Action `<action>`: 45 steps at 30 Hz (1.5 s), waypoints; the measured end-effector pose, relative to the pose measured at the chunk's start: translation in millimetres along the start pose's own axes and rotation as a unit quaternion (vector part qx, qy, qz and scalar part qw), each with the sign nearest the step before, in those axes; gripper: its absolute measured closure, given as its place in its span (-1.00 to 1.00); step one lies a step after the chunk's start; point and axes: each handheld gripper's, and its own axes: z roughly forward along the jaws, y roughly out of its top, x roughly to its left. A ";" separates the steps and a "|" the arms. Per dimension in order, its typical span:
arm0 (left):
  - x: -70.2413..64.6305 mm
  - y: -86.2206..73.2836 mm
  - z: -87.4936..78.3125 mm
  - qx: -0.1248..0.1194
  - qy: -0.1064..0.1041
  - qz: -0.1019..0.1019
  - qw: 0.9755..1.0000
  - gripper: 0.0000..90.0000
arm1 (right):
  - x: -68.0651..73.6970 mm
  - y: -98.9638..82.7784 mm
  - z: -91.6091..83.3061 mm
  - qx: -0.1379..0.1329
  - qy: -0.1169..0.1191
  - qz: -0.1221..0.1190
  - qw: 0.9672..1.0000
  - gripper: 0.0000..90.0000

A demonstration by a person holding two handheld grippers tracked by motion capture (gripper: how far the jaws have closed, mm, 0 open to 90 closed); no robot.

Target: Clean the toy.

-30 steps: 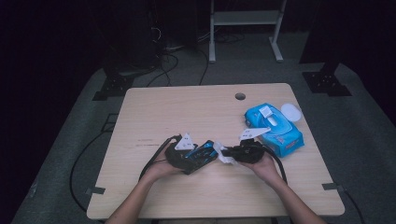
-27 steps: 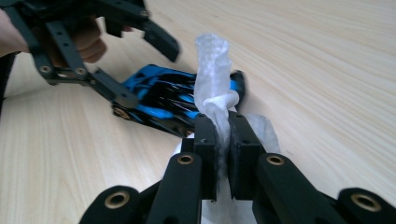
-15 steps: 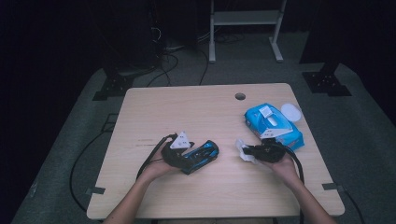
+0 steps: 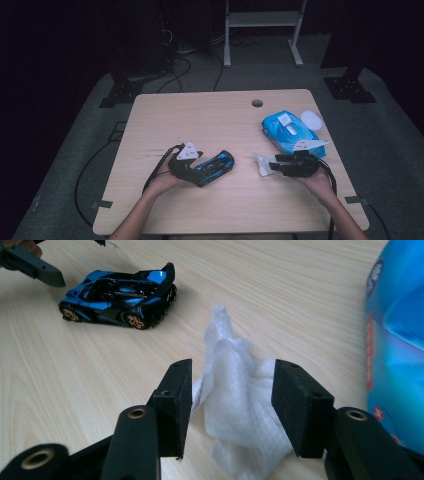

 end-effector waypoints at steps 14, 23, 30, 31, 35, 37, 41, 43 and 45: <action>3.5 -15.0 -18.6 -0.011 0.013 -0.019 1.000 -0.58 | 2.1 -12.1 -19.7 -0.006 0.006 0.001 1.000 -0.03; 3.7 -28.2 -32.4 -0.013 0.022 -0.027 0.999 -0.60 | 3.5 -18.1 -27.8 -0.008 0.003 0.004 1.000 -0.11; 4.2 -39.0 -44.0 -0.015 0.029 -0.040 0.999 -0.63 | 4.4 -23.1 -33.9 -0.010 0.001 0.008 1.000 -0.17; 4.1 -40.3 -45.2 -0.014 0.030 -0.041 0.999 -0.64 | 4.6 -23.9 -34.6 -0.011 0.001 0.010 1.000 -0.18; 2.9 -46.4 -49.4 -0.016 0.030 -0.044 0.998 -0.66 | 5.6 -28.1 -35.9 -0.010 0.000 0.012 1.000 -0.20; 1.9 -49.5 -51.2 -0.016 0.034 -0.045 0.998 -0.66 | 6.0 -30.8 -36.4 -0.011 0.001 0.015 1.000 -0.22; -1.0 -54.3 -55.9 -0.019 0.036 -0.044 0.998 -0.67 | 7.1 -35.9 -38.2 -0.013 0.001 0.015 1.000 -0.28; -1.5 -56.9 -58.8 -0.025 0.042 -0.048 0.998 -0.70 | 8.1 -38.2 -40.2 -0.019 -0.002 0.015 1.000 -0.32; -1.8 -60.7 -61.4 -0.038 0.046 -0.051 0.997 -0.70 | 10.0 -40.4 -41.5 -0.026 -0.003 0.012 1.000 -0.36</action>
